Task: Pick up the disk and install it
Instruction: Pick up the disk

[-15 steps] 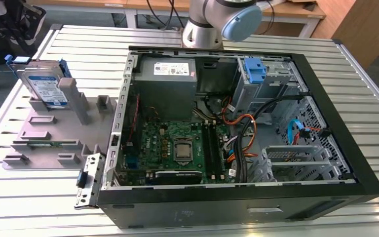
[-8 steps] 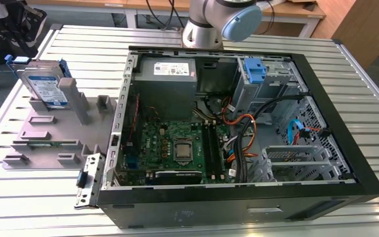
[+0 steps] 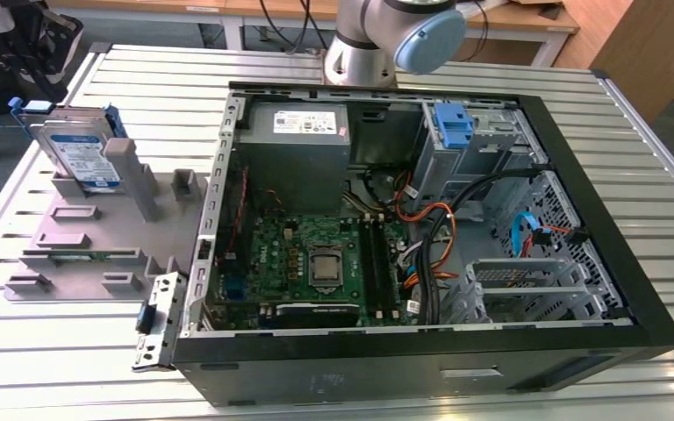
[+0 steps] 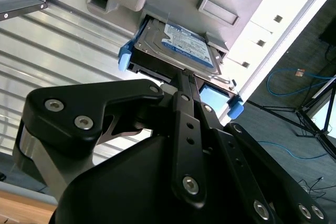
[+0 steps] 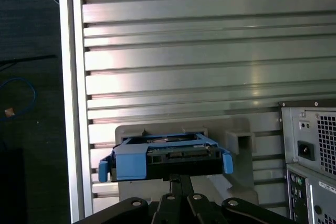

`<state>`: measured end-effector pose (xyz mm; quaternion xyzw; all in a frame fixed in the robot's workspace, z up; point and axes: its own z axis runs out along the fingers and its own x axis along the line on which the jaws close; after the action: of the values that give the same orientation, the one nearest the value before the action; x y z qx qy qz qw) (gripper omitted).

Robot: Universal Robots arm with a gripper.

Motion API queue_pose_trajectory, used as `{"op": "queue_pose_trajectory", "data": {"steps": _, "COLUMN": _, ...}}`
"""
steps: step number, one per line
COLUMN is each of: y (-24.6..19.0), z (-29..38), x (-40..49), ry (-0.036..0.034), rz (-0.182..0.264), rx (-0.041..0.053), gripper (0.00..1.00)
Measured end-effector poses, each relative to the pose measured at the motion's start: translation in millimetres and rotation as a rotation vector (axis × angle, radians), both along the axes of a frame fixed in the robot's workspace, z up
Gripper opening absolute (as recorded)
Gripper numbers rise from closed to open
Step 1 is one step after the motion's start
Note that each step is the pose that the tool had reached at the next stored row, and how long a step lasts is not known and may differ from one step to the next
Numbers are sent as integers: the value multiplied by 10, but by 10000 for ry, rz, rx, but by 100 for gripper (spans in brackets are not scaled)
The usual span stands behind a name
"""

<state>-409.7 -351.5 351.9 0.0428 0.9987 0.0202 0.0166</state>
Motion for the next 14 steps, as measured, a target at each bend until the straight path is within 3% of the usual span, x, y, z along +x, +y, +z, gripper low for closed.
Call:
{"op": "queue_pose_trajectory", "data": {"steps": 5, "y": 0, "z": 0, "x": 0, "ry": -1, "rz": 45, "rx": -2, "gripper": 11}}
{"op": "queue_pose_trajectory", "data": {"steps": 14, "y": 0, "z": 0, "x": 0, "ry": 0, "rz": 818, "rx": 0, "gripper": 11}}
